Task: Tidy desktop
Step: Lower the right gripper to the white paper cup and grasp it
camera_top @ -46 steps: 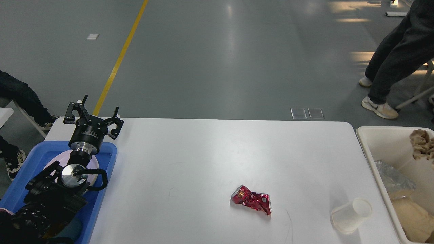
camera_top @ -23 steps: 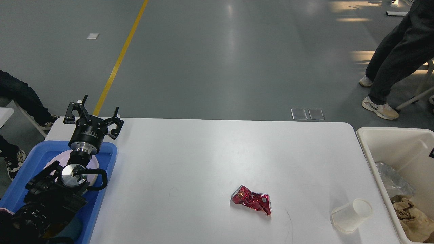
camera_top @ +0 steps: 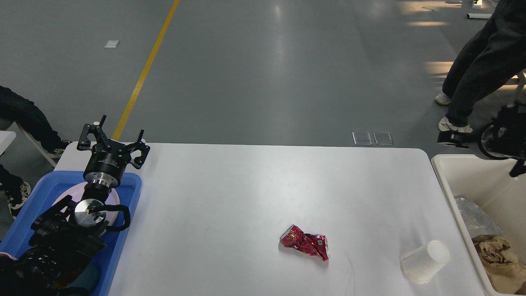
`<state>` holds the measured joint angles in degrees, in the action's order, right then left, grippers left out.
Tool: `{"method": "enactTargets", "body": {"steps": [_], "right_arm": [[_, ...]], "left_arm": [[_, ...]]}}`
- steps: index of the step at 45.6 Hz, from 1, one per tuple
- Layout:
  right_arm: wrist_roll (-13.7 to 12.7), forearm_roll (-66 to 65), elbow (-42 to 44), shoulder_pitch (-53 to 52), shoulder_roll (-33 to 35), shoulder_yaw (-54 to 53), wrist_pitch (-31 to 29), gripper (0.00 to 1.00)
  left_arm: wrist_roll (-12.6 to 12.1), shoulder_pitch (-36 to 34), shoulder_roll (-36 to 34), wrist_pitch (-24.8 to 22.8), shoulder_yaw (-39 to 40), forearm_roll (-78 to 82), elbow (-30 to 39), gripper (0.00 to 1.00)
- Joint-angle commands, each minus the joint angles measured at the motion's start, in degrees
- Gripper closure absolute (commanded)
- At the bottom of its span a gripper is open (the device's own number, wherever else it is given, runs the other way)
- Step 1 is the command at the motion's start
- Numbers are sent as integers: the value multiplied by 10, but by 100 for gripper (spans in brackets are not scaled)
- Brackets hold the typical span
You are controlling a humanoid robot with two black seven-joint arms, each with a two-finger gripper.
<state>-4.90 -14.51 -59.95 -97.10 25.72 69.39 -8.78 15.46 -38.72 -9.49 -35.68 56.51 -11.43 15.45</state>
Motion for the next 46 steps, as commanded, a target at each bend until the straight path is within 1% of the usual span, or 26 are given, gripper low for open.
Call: {"method": "enactTargets", "body": {"steps": [1, 6, 9, 11, 14, 20, 27, 34, 41, 46], "right_arm": [[2, 4, -30, -55, -30, 6, -112, 0], [2, 5, -44, -96, -37, 4, -236, 0], [2, 5, -59, -126, -37, 4, -296, 0], [2, 5, -68, -145, -34, 5, -322, 0], [2, 6, -87, -171, -30, 7, -341, 0], [2, 6, -140, -230, -15, 22, -350, 0], [2, 5, -142, -228, -7, 33, -346, 0], [0, 0, -138, -160, 20, 32, -341, 0], [0, 2, -99, -57, 31, 20, -331, 0], [-1, 7, -88, -9, 35, 4, -324, 0]], "left_arm": [[0, 1, 0, 0, 0, 0, 0, 3], [0, 0, 0, 0, 0, 0, 0, 3], [0, 1, 0, 0, 0, 0, 0, 3], [0, 1, 0, 0, 0, 0, 0, 3], [0, 0, 0, 0, 0, 0, 0, 3], [0, 0, 0, 0, 0, 0, 0, 3], [0, 1, 0, 0, 0, 0, -1, 3], [-1, 1, 0, 0, 0, 0, 0, 3], [0, 1, 0, 0, 0, 0, -1, 3], [0, 0, 0, 0, 0, 0, 0, 3]]}}
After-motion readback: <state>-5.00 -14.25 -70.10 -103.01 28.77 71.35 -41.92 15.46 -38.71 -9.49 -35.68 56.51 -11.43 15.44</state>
